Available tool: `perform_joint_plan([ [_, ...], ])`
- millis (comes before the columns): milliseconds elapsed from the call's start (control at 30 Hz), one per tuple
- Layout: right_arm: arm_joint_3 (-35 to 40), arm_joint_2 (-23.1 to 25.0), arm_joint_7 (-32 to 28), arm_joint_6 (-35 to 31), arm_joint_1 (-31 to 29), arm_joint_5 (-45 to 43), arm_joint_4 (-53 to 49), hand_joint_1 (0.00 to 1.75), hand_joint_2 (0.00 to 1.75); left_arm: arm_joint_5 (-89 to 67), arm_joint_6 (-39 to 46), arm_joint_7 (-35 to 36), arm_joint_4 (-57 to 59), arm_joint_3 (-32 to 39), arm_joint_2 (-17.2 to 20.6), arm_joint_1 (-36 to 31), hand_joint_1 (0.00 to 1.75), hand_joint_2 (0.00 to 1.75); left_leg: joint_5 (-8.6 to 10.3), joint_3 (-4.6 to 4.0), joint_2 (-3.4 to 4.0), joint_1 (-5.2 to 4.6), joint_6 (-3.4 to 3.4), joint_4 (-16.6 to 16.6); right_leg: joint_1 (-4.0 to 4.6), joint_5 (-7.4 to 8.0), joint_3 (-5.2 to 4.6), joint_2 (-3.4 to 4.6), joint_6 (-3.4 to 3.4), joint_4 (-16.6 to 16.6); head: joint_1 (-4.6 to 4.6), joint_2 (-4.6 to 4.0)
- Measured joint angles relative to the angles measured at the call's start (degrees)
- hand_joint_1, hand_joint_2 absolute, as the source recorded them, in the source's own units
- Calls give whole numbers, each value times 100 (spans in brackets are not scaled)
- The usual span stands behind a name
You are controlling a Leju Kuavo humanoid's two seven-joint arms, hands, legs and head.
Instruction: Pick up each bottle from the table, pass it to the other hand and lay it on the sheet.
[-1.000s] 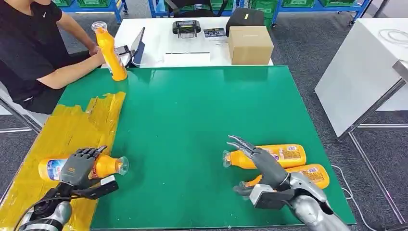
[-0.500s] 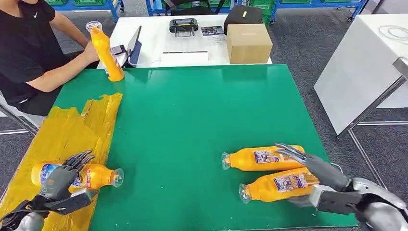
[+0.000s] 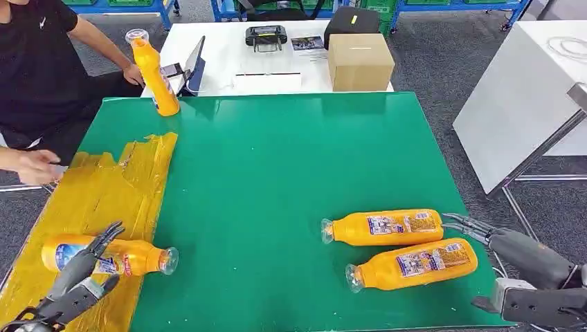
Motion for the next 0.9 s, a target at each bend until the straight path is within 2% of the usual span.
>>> perform_joint_plan([
  [100,90,35,-37,-57,-57,246,11,0,175,261,-77,0,-109,-44,-70,30,0,0,10,-29,2,0,9,4,1,8,25,1,5,1,0,0],
  [267,847,550,-242,-173,-902,1298,705,0,175,1101,-564,9,-351,-81,-293,-24,0,0,10,-35,10,2,8,6,3,8,8,13,6,0,0,0],
  [600,1957,1183,-289,-302,-1920,1675,1768,0,175,1462,-1030,9,-592,-50,-605,-201,0,0,10,-53,9,3,8,6,5,8,-2,12,6,2,-2,0],
  [900,2319,1416,-289,-345,-2197,1714,2105,0,175,1491,-1062,9,-686,11,-726,-219,0,0,11,-76,8,3,8,6,5,8,-23,11,6,2,-2,0],
])
